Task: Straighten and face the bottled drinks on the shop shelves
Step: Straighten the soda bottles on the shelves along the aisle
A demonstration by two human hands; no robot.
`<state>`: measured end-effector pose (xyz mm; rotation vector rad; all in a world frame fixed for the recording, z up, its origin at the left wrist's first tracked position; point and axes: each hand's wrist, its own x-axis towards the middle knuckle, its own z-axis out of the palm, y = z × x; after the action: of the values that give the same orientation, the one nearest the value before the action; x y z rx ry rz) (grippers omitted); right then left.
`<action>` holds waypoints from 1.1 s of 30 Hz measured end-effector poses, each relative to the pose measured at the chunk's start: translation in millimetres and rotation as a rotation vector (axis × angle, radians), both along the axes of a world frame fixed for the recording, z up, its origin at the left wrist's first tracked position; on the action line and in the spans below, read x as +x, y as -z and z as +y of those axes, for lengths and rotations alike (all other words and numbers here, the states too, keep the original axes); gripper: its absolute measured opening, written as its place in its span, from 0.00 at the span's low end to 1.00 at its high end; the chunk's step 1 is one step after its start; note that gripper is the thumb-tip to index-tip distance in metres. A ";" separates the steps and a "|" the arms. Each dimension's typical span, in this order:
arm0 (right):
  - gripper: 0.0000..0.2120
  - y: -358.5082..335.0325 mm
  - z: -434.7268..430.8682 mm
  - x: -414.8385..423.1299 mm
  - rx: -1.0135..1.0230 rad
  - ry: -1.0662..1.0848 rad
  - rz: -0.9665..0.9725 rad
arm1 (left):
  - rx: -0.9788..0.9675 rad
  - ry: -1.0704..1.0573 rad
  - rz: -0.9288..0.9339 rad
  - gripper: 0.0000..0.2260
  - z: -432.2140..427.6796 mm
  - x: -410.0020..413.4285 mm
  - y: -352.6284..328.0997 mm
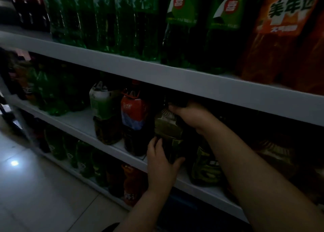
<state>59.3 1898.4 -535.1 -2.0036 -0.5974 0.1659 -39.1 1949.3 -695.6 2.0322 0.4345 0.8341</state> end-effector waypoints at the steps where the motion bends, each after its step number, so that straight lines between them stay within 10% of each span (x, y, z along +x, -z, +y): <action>1: 0.22 1.6 -0.3 0.8 -0.009 -0.001 -0.048 | 0.002 0.020 0.002 0.43 0.5 0.5 0.4; 11: 0.32 9.6 3.9 5.8 -0.235 0.143 -0.295 | -0.126 0.145 -0.010 0.53 16.6 28.2 8.0; 17: 0.12 -3.9 -2.2 4.0 -0.216 -0.057 -0.245 | -0.238 0.330 0.048 0.45 59.4 30.7 5.9; 33: 0.30 6.8 -5.4 4.8 -0.339 0.052 -0.263 | -0.217 0.353 0.010 0.52 60.3 37.2 -3.3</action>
<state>64.1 1893.0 -541.8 -2.3894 -0.7193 -0.0327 -2.0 2009.6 -692.3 1.8395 0.1544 0.5367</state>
